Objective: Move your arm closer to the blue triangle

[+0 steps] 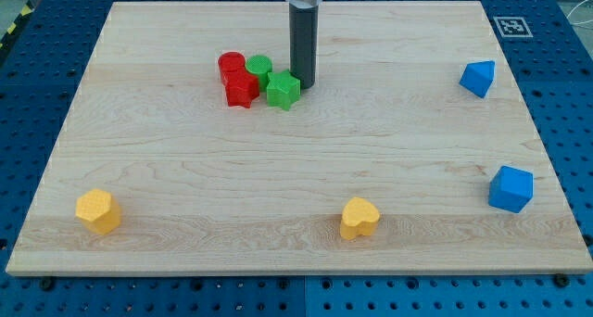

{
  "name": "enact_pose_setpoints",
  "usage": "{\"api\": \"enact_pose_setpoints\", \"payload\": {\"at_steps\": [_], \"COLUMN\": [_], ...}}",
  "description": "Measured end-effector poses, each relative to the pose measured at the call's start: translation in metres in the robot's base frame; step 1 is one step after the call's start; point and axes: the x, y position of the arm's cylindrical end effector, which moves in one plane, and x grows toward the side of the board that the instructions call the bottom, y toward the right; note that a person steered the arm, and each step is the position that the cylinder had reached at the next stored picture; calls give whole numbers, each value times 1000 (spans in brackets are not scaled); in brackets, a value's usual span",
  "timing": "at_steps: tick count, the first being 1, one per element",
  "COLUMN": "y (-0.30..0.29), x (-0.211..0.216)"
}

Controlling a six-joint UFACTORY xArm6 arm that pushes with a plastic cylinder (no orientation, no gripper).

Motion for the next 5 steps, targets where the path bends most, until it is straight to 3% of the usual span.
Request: {"api": "enact_pose_setpoints", "payload": {"at_steps": [1, 5], "y": [11, 42], "x": [-18, -27]}}
